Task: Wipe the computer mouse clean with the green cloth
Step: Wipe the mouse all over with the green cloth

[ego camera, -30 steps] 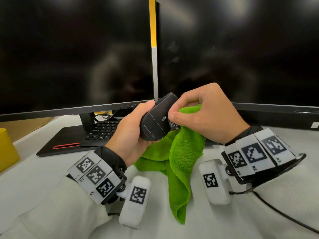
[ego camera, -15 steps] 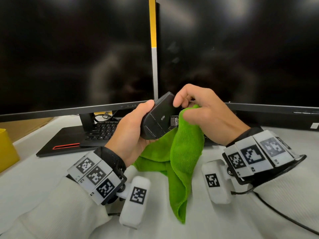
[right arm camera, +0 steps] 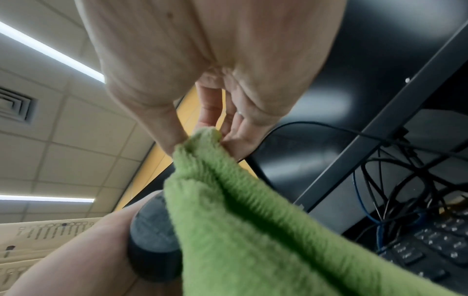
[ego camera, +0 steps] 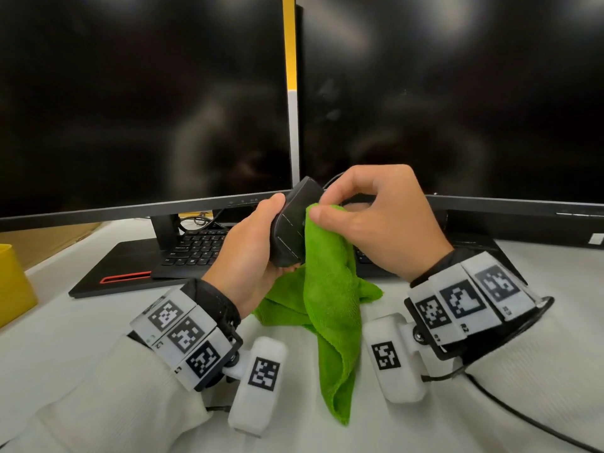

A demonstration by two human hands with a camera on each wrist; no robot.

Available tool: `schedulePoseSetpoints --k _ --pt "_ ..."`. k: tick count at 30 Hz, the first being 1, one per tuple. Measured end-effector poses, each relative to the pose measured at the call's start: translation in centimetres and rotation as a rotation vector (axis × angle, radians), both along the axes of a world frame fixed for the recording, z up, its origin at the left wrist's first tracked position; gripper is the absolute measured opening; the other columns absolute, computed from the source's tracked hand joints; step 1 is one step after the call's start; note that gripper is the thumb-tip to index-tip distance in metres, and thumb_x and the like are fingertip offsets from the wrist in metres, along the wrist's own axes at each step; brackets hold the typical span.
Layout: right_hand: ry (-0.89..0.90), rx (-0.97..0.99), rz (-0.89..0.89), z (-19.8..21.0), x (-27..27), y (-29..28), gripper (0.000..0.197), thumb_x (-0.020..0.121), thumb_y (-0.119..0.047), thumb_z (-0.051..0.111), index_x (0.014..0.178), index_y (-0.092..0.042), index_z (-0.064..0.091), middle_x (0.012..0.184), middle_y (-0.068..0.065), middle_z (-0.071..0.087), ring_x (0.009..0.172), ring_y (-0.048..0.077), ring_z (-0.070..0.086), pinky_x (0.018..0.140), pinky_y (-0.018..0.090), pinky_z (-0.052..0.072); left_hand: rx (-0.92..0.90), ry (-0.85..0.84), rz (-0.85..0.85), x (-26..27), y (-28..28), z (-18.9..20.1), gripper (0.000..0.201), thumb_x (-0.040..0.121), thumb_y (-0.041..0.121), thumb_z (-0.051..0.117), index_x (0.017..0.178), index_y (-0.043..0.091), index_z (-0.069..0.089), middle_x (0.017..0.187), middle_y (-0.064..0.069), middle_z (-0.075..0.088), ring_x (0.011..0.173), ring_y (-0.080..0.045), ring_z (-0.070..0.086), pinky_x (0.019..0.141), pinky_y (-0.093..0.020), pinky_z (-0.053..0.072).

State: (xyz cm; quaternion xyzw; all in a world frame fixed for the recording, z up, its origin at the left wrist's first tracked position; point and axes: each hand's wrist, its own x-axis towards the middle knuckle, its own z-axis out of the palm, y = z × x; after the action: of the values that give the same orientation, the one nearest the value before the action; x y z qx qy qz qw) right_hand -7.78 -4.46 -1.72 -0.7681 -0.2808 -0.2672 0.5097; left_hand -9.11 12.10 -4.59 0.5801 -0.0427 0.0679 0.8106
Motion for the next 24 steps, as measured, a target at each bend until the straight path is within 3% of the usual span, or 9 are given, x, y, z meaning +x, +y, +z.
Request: schedulePoseSetpoints --k 4,7,10,12,15,20,22,24 --pt "0.042 0.013 0.086 -0.5 -0.1 0.7 0.017 0.078 -0.008 0.082 0.091 -0.018 0.084 0.094 0.001 0.078 0.079 0.015 0.079 0.076 0.042 0.066 0.018 -0.014 0.025 -0.1 0.0 0.1 0.033 0.107 0.042 0.046 0.099 0.02 0.07 0.072 -0.001 0.067 0.061 -0.014 0.061 0.049 -0.027 0.046" --pt "-0.011 0.011 0.07 -0.5 -0.3 0.8 0.023 0.075 -0.007 0.085 0.094 -0.019 0.083 0.087 -0.002 0.079 0.079 0.011 0.077 0.077 0.035 0.066 0.005 -0.024 0.034 -0.2 -0.3 0.0 0.035 0.107 0.04 0.047 0.119 0.011 0.064 0.084 -0.01 0.064 0.066 -0.016 0.061 0.051 -0.027 0.047" --pt "-0.031 -0.036 0.05 -0.5 -0.6 1.0 0.021 0.075 -0.01 0.089 0.09 -0.023 0.083 0.081 -0.007 0.079 0.075 0.005 0.076 0.074 0.029 0.065 -0.042 -0.027 0.036 -0.1 -0.4 -0.2 0.033 0.106 0.036 0.051 0.117 0.006 0.06 0.079 -0.007 0.066 0.06 -0.014 0.066 0.047 -0.026 0.052" --pt "-0.04 -0.076 0.036 -0.6 -0.8 1.1 0.019 0.076 -0.013 0.089 0.091 -0.024 0.084 0.08 -0.009 0.08 0.075 0.003 0.076 0.074 0.028 0.065 -0.048 -0.009 0.043 0.1 -0.4 -0.3 0.042 0.106 0.036 0.053 0.126 0.0 0.059 0.095 -0.014 0.069 0.07 -0.017 0.07 0.054 -0.029 0.057" --pt "-0.057 -0.093 0.009 -0.7 -0.8 1.2 0.016 0.077 -0.017 0.087 0.092 -0.023 0.085 0.08 -0.01 0.079 0.075 0.004 0.076 0.074 0.029 0.064 -0.047 -0.008 0.047 0.1 -0.2 -0.4 0.044 0.106 0.036 0.052 0.134 0.004 0.059 0.104 -0.016 0.069 0.073 -0.017 0.072 0.057 -0.029 0.057" --pt "-0.107 -0.141 -0.023 -0.6 -1.0 1.3 0.012 0.077 -0.018 0.086 0.088 -0.024 0.085 0.076 -0.011 0.077 0.072 0.006 0.073 0.072 0.028 0.063 -0.034 -0.025 0.037 0.0 -0.6 -0.6 0.044 0.106 0.033 0.05 0.137 0.003 0.057 0.108 -0.02 0.065 0.063 -0.013 0.069 0.048 -0.023 0.051" --pt "-0.123 -0.144 -0.037 -0.7 -1.0 1.4 0.011 0.076 -0.018 0.086 0.086 -0.023 0.085 0.076 -0.01 0.077 0.071 0.007 0.072 0.071 0.031 0.063 -0.003 -0.033 0.077 0.1 -0.7 -0.6 0.047 0.102 0.039 0.055 0.137 0.007 0.06 0.126 -0.025 0.066 0.085 -0.02 0.073 0.059 -0.028 0.057" --pt "-0.132 -0.153 -0.037 -0.9 -0.9 1.6 0.007 0.076 -0.018 0.086 0.083 -0.021 0.085 0.075 -0.009 0.077 0.069 0.008 0.072 0.071 0.033 0.062 0.044 -0.052 0.124 0.1 -0.8 -0.5 0.06 0.085 0.051 0.064 0.132 0.013 0.065 0.137 -0.024 0.062 0.117 -0.035 0.068 0.088 -0.043 0.06"
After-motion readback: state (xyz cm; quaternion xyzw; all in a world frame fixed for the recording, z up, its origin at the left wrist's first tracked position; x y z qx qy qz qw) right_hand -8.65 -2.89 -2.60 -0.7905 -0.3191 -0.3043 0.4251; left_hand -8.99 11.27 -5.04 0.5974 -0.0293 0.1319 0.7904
